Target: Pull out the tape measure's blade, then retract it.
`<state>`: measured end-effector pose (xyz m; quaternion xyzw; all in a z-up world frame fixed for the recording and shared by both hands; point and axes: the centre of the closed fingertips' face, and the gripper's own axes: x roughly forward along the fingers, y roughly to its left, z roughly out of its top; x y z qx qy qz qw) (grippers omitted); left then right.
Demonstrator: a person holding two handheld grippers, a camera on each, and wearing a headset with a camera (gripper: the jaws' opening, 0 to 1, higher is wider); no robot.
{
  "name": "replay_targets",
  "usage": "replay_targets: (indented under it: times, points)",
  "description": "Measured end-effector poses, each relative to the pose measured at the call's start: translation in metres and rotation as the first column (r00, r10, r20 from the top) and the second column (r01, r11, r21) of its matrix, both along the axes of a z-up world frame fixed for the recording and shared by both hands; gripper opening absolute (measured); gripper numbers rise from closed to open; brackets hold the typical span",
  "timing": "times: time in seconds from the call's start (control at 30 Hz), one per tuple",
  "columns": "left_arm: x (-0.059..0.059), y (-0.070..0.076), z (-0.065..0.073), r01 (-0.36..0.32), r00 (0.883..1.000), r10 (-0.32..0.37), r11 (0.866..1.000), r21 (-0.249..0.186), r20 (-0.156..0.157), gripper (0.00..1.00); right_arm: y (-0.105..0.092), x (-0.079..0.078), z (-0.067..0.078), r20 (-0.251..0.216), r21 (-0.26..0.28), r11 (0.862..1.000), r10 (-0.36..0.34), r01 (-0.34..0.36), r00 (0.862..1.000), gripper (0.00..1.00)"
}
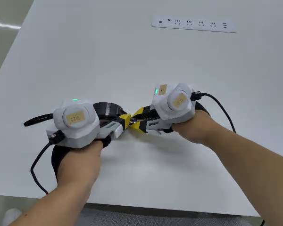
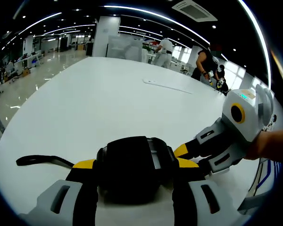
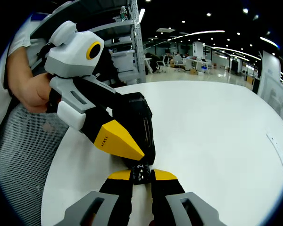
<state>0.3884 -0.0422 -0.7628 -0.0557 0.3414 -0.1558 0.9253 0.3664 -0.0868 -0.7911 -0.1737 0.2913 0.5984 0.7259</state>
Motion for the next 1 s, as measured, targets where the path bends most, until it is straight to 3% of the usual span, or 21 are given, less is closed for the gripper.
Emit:
replay_targets:
  times: [0.57, 0.63, 0.73, 0.77, 0.87, 1.0]
  points:
    - [-0.0002, 0.0002, 0.0010, 0.003, 1.000, -0.003, 1.000, -0.005, 0.002, 0.62, 0.0035, -0.0006, -0.0001, -0.010, 0.009, 1.000, -0.017, 0.017, 1.000, 0.15]
    - [-0.0010, -0.0003, 0.0012, 0.015, 1.000, -0.015, 1.000, -0.002, 0.000, 0.62, 0.0034, -0.0012, 0.0001, -0.001, 0.003, 1.000, -0.010, 0.010, 1.000, 0.19]
    - [-0.0019, -0.0002, 0.0018, 0.028, 1.000, -0.028, 1.000, -0.002, 0.004, 0.62, 0.0035, -0.0005, 0.0010, -0.035, 0.013, 0.999, -0.039, 0.039, 0.999, 0.27]
    - [-0.0020, -0.0002, 0.0021, 0.031, 1.000, -0.031, 1.000, 0.000, 0.006, 0.62, 0.0032, 0.0000, 0.0008, -0.025, 0.009, 0.999, -0.035, 0.036, 0.999, 0.29]
    - [-0.0020, -0.0011, 0.0036, 0.022, 1.000, -0.022, 1.000, -0.020, 0.005, 0.63, 0.0036, -0.0003, 0.0012, -0.024, 0.010, 0.999, -0.037, 0.037, 0.999, 0.28]
    - [-0.0016, 0.0002, 0.0042, 0.025, 1.000, -0.025, 1.000, -0.016, 0.008, 0.62, 0.0019, 0.0007, 0.0024, -0.014, 0.005, 0.999, -0.043, 0.043, 0.999, 0.27]
